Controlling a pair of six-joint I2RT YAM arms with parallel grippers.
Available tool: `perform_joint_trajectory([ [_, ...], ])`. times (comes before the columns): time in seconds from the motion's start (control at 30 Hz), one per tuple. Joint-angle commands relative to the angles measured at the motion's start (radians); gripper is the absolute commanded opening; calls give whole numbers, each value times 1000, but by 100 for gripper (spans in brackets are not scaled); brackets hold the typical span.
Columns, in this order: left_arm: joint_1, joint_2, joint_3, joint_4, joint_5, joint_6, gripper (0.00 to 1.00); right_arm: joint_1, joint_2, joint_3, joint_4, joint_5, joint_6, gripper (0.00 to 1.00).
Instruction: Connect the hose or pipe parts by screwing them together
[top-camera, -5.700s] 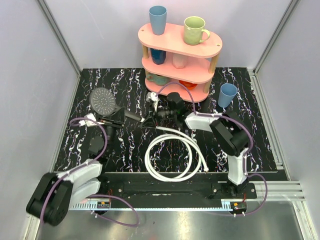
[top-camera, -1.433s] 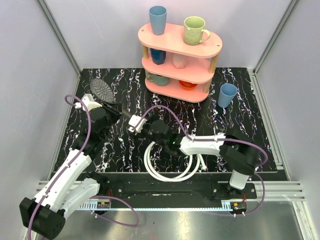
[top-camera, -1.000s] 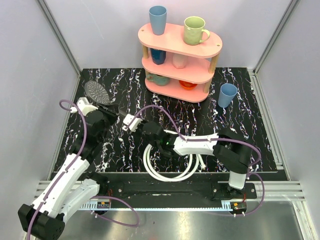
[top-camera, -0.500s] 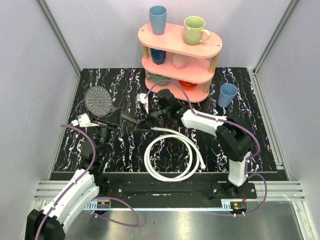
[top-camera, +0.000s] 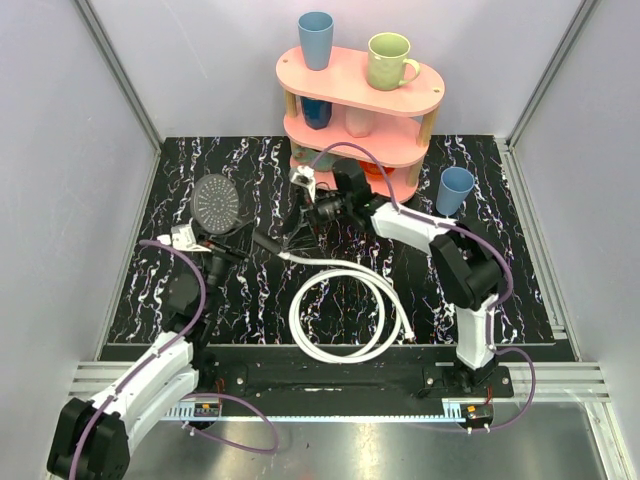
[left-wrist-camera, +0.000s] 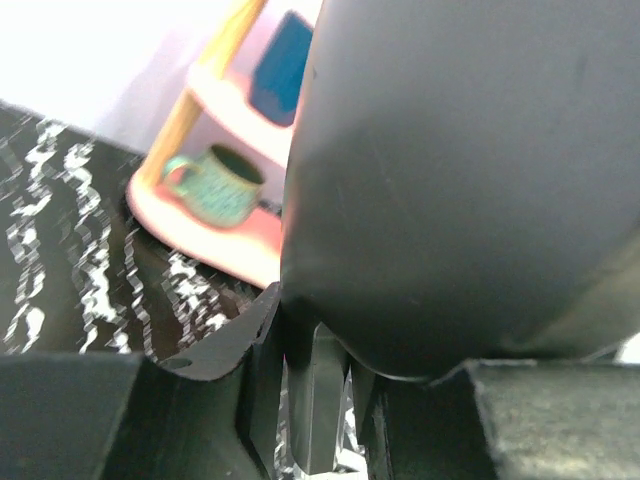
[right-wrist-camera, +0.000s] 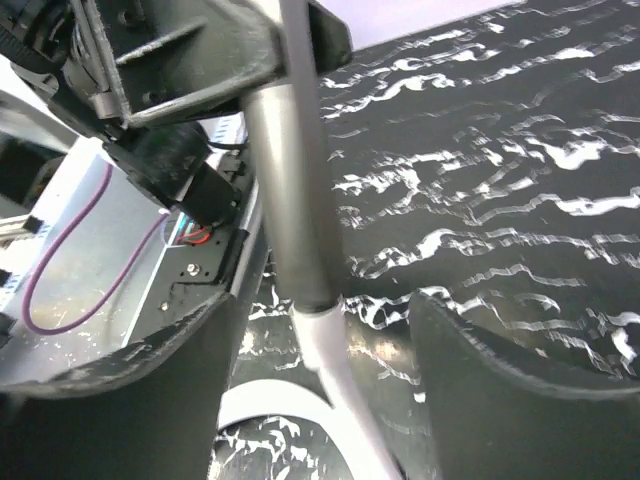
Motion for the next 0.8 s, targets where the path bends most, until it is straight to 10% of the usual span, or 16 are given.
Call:
perform_joint_trajectory([
  [0.0, -3, -20, 137, -238, -124, -35, 0, -18, -173, -108, 61, 237, -40, 87],
  [0.33, -3, 49, 392, -679, -293, -210, 0, 155, -410, -431, 202, 997, -277, 100],
  [0.77, -5, 77, 534, -994, -381, -354, 0, 394, -227, -383, 378, 1517, -522, 88],
])
